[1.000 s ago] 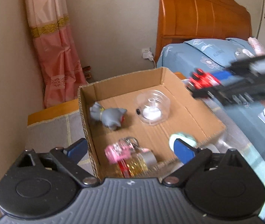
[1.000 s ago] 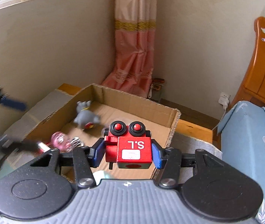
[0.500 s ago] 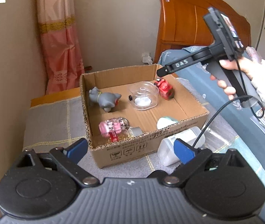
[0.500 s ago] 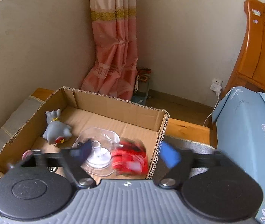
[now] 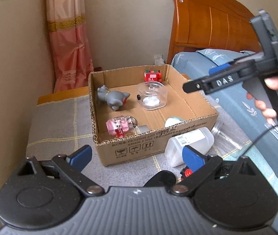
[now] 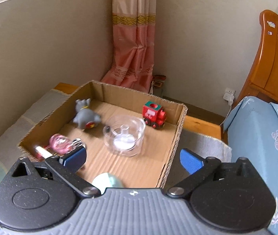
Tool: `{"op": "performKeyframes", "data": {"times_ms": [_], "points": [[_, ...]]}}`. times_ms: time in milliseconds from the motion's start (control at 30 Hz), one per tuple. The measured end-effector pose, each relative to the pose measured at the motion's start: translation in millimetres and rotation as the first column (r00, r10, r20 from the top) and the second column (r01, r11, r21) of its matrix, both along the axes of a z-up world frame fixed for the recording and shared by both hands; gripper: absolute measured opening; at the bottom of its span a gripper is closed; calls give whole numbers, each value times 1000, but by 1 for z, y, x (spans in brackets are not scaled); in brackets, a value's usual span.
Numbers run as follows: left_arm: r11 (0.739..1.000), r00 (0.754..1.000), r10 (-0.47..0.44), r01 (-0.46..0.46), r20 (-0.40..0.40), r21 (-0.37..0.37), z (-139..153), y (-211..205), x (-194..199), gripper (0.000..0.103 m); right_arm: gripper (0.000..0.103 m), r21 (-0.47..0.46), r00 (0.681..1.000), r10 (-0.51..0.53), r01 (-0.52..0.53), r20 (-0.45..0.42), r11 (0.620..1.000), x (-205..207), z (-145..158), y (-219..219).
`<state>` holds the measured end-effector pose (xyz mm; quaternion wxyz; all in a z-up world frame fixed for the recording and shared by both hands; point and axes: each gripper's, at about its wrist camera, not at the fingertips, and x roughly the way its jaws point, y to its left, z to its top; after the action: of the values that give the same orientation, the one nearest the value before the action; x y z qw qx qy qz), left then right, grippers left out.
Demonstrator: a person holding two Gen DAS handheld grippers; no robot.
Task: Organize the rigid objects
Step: 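Close the left tool on the black oval key fob while the right tool returns to the table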
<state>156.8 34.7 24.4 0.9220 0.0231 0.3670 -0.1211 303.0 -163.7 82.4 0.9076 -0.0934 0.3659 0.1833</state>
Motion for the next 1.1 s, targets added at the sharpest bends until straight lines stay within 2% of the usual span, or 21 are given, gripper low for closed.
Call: {"op": "performKeyframes", "data": {"times_ms": [267,500,667,767,1033,1100], "points": [[999,1000,8,-8,2,42,-6,-2,-8,99,103,12,1000,-5,5,19,1000,-57,-1,7],[996,1000,12,-10,-11,93,-27,0,-17,99,103,1,996,-87,87,-7,996,-108,-43,16],[995,999,8,-5,-37,97,-41,1,-19,99,103,42,984,-152,156,-90,987,-121,-83,25],[995,998,-9,14,-57,95,-50,0,-19,99,103,38,973,-202,207,-112,978,-122,-101,31],[993,991,-44,57,-127,105,-78,-7,-13,99,103,57,944,-307,316,-123,947,-127,-119,13],[992,989,-43,58,-138,109,-84,-8,-10,99,103,51,939,-329,335,-100,941,-135,-122,7]]}}
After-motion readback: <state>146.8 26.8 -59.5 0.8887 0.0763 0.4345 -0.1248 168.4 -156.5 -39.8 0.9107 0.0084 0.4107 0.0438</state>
